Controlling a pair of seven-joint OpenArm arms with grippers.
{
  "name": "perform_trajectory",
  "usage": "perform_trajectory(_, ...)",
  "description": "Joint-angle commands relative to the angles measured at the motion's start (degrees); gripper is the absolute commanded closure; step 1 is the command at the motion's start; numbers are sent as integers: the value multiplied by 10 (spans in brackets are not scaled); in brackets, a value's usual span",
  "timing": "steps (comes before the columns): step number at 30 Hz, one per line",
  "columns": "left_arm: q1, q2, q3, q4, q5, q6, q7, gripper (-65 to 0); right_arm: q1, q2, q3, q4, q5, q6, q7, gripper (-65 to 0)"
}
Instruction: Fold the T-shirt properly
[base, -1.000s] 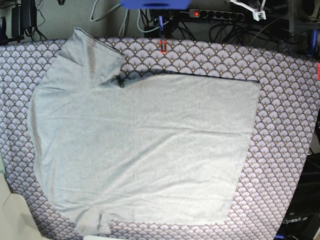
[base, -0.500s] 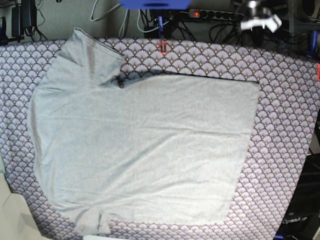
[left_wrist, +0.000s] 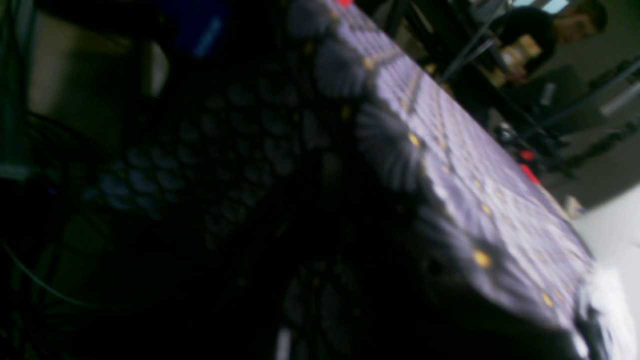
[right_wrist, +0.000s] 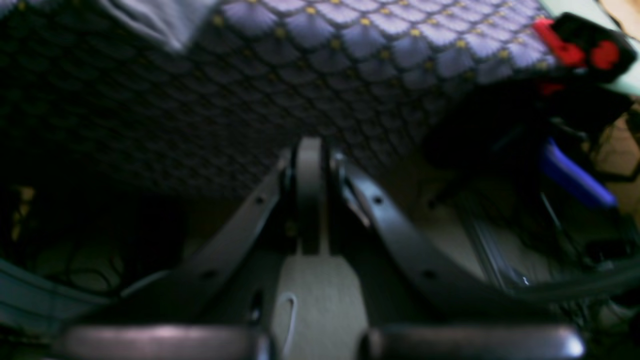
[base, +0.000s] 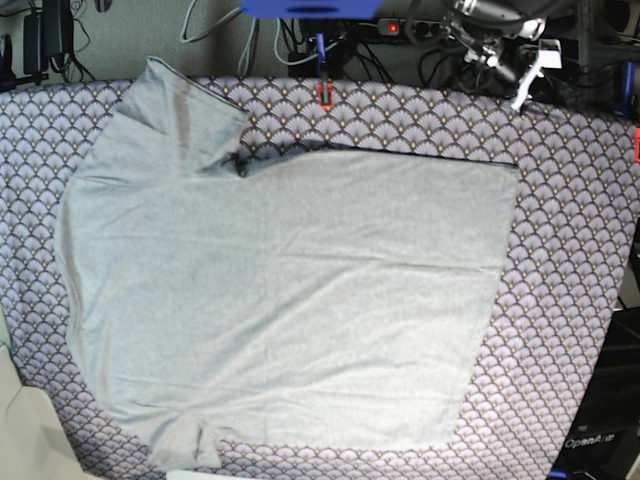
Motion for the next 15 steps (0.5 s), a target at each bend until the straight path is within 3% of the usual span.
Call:
perform_trajectory(1, -6, 4, 10, 7, 20, -2, 2, 0, -17, 7, 3, 5, 5, 0, 8, -26)
perform_trajectory(15, 82, 4, 16, 7, 20, -2, 2, 0, -14, 6, 3, 4, 5, 0, 6, -25)
